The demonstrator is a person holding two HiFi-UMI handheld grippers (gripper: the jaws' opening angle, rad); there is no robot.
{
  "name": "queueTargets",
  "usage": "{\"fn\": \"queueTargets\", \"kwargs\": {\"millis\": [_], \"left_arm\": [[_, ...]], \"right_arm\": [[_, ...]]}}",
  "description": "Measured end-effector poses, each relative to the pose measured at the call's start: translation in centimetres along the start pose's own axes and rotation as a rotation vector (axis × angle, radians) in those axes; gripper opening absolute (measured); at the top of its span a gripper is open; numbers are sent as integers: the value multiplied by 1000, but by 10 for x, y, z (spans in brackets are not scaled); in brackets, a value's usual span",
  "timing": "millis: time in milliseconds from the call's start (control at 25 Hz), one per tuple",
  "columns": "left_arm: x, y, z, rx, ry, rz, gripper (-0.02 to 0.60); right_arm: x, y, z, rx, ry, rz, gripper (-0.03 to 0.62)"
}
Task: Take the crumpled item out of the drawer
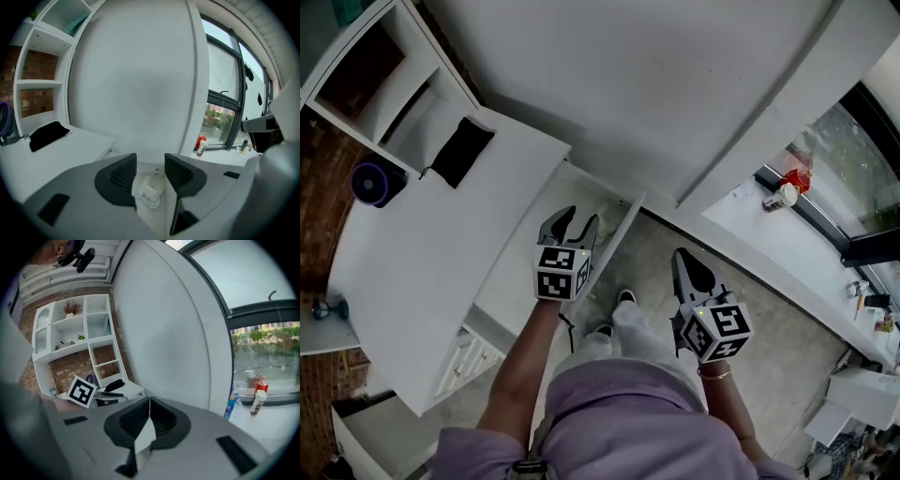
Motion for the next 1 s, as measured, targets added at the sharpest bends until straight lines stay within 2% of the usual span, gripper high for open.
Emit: {"fn": "queueTargets", "kwargs": {"millis": [600,1000], "left_arm": [[-6,-70,61,-231,13,21,186],[-14,-99,95,-389,61,14,204]], "right_arm": [[31,-27,7,-64,-27,5,9],[43,-33,13,-92,-41,20,8]]}}
Point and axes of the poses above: the fingertips, and each gripper's own axes: y backward along the fingers, x to its right, z out of its underside, the point moved 9 cm from there along y, backward along the fingers, and after that the axes turned 12 degrees about x, right-handed, at the moved point
